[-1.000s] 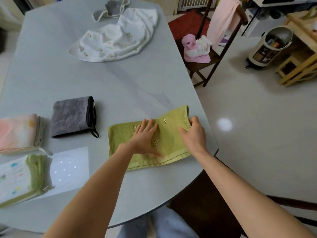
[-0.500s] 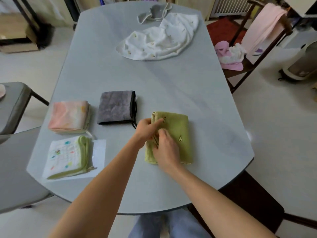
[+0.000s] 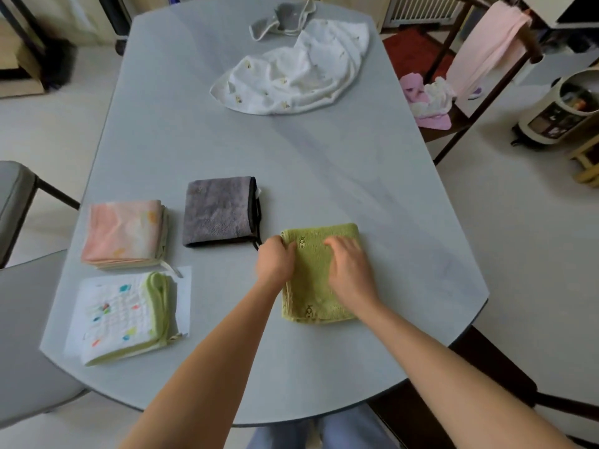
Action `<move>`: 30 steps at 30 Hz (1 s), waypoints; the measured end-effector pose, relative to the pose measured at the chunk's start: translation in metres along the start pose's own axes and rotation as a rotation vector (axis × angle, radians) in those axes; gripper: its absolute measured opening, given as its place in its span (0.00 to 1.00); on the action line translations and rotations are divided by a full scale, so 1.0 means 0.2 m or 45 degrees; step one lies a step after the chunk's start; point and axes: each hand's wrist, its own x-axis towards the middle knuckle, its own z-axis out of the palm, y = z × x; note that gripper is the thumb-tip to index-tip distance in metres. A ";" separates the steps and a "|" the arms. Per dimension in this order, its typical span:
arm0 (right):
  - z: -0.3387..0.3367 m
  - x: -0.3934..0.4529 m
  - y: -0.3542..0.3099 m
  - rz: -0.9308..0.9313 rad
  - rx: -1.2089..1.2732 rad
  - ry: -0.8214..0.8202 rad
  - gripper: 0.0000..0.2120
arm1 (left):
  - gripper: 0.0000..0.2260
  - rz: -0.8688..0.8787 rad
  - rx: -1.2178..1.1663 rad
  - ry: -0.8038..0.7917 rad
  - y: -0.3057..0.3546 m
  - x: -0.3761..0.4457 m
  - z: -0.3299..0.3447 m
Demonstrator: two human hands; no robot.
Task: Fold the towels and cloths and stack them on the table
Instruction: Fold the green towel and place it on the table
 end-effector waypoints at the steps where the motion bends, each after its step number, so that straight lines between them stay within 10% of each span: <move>1: -0.03 0.06 0.03 0.019 -0.053 -0.019 0.22 | 0.12 0.002 0.027 0.013 0.00 0.01 0.00; 12: -0.07 0.54 0.30 -0.066 -0.315 -0.868 0.19 | 0.21 -0.252 -0.193 -0.078 0.03 0.07 -0.01; 21: -0.11 0.55 0.39 -0.552 -0.311 -0.889 0.10 | 0.08 -0.280 -0.190 -0.162 0.15 0.10 -0.09; 30: 0.00 0.58 0.50 -0.255 -0.388 -0.717 0.13 | 0.16 -0.263 -0.120 0.011 0.19 0.10 0.02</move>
